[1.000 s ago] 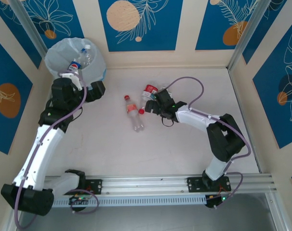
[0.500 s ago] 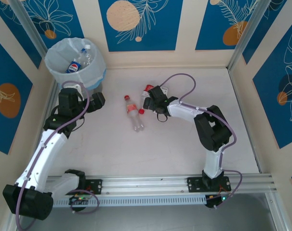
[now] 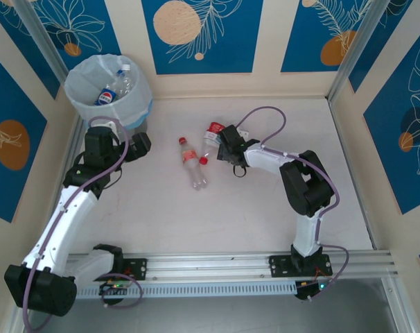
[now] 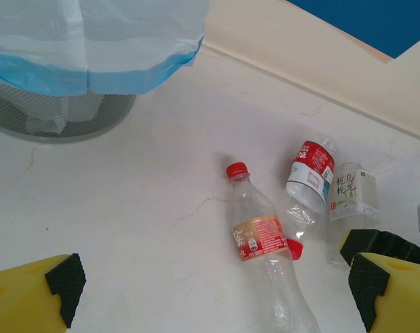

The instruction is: Put the plastic bottles in the bin

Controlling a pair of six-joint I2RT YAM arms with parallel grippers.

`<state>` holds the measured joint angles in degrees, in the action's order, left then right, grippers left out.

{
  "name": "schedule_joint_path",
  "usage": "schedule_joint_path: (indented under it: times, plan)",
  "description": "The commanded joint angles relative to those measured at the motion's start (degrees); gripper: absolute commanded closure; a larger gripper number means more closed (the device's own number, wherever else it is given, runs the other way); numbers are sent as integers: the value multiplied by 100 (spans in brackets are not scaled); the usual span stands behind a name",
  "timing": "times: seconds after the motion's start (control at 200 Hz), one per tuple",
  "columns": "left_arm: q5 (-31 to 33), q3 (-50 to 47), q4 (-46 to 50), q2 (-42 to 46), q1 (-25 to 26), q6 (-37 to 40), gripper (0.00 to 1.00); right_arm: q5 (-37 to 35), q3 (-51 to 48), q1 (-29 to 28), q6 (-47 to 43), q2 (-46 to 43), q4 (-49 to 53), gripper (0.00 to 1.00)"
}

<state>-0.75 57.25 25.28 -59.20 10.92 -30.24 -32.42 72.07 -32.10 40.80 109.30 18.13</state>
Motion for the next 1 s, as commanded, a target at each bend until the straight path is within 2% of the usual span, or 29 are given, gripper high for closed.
schedule_joint_path:
  times: [0.0, 0.21, 0.515, 0.995]
  plan:
    - [58, -48, -180, -89, 22, -147, 1, -71, -28, 1, -268, -148, 68, 20]
    - [49, -23, -160, -125, 21, -174, 1, 504, 28, 133, -502, 131, -280, 29]
    - [137, -21, -66, -81, 16, -144, 1, 539, 190, 117, -467, 458, -69, 29]
    - [84, 20, -40, -219, 18, -92, 1, 421, -65, 10, -872, -3, -239, 55]
